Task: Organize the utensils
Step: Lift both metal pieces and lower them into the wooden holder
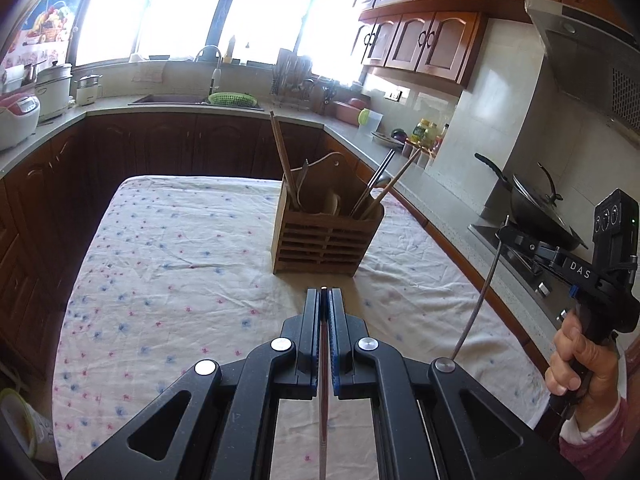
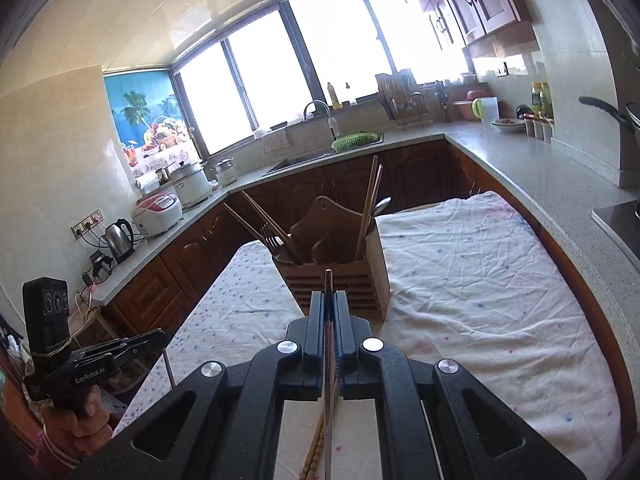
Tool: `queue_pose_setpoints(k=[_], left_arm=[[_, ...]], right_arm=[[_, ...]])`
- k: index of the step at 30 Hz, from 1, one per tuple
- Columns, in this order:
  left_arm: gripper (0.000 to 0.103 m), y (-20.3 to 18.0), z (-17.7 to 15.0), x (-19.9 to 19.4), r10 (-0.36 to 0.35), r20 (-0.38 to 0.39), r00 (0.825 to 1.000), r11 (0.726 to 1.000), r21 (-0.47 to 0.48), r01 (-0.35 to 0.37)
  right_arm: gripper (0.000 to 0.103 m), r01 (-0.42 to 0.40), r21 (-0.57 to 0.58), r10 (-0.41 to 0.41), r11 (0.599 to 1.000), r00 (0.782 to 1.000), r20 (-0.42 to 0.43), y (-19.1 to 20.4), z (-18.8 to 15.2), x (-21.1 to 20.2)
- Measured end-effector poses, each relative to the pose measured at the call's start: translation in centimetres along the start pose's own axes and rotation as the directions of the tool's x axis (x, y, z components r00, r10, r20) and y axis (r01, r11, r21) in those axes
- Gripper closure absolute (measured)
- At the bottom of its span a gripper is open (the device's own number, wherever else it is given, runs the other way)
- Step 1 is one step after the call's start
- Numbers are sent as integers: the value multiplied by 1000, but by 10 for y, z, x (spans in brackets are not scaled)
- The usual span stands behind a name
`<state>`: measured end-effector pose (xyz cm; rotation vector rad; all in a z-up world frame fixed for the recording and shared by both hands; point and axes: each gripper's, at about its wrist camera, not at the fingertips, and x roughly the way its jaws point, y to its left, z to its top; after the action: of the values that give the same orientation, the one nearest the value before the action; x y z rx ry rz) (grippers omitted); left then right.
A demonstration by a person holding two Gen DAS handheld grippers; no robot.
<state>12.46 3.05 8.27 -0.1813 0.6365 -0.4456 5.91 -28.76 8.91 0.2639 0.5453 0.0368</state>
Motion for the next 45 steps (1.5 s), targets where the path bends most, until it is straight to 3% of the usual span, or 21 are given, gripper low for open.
queue_pose_setpoints(k=[8,24,30,38,45], left_arm=[[101,-1,8,-23,1,75,997,1000,7,-1],[101,-3,64,-13,4,224,975,999,37,-12],[101,-11,96,10,12,296,955,998,61,-32],[101,-10,129,61,37,385,922,999,19,-48],[101,-10,120,125,90,404,910,996,-24,-88]], right_arm=[[99,-9,-11,9,1000,998,63,6,18,-10],[99,7,8,-8,1000,987,160,4,56,7],[99,13,41,-22,999,977,213,-3,84,24],[99,18,54,-32,998,957,288,-7,122,56],[99,65,47,-77,997,935,346,-11,130,86]])
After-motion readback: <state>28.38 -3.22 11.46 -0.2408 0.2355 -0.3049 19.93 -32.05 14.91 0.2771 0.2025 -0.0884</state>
